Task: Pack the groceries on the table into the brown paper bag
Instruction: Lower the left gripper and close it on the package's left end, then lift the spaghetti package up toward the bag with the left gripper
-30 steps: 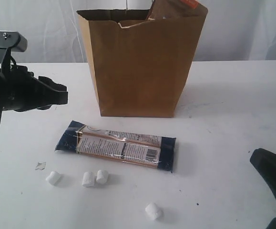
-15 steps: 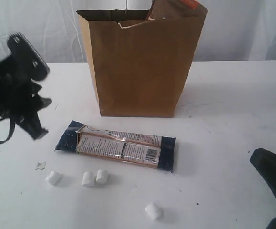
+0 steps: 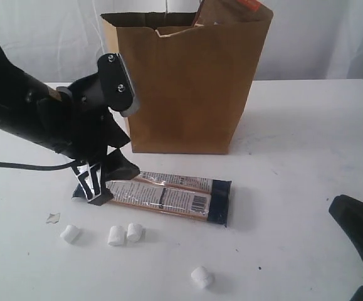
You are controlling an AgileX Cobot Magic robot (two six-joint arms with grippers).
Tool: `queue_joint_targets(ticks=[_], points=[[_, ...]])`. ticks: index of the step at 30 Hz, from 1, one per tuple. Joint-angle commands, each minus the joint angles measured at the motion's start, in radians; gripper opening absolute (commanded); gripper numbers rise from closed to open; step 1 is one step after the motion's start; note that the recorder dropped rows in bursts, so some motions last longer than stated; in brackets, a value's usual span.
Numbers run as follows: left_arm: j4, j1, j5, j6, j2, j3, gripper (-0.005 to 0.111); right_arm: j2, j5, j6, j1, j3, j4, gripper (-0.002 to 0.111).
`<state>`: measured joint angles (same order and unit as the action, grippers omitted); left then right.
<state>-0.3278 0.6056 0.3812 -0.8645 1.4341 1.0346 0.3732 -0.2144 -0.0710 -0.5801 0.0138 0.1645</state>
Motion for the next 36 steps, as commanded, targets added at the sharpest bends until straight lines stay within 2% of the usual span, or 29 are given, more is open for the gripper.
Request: queue_joint_targets(ticks=[1, 7, 10, 13, 16, 19, 24, 36], points=[[-0.047, 0.006, -0.057, -0.056, 0.004, -0.035, 0.067, -0.007, -0.004, -0.004, 0.005, -0.006, 0.0, 0.0], [-0.006, 0.023, -0.096, -0.059, 0.008, -0.059, 0.067, -0.007, -0.004, -0.004, 0.005, -0.006, 0.0, 0.0], [-0.01, 0.01, -0.122, -0.14, 0.03, -0.05, 0.067, -0.007, -0.004, -0.004, 0.005, -0.006, 0.0, 0.0], [-0.069, -0.037, -0.047, -0.21, 0.09, 0.008, 0.067, -0.007, -0.004, -0.004, 0.005, -0.006, 0.0, 0.0], [-0.098, -0.054, 0.047, -0.237, 0.174, 0.083, 0.068, -0.007, -0.004, -0.004, 0.005, -0.006, 0.0, 0.0], [-0.098, -0.056, 0.09, -0.263, 0.247, 0.156, 0.076, -0.007, -0.004, -0.004, 0.005, -0.006, 0.0, 0.0], [-0.11, -0.056, 0.113, -0.295, 0.346, 0.236, 0.086, -0.007, -0.004, -0.004, 0.005, -0.006, 0.0, 0.0], [-0.12, -0.056, 0.141, -0.384, 0.511, 0.336, 0.088, -0.007, -0.004, -0.004, 0.005, -0.006, 0.0, 0.0]])
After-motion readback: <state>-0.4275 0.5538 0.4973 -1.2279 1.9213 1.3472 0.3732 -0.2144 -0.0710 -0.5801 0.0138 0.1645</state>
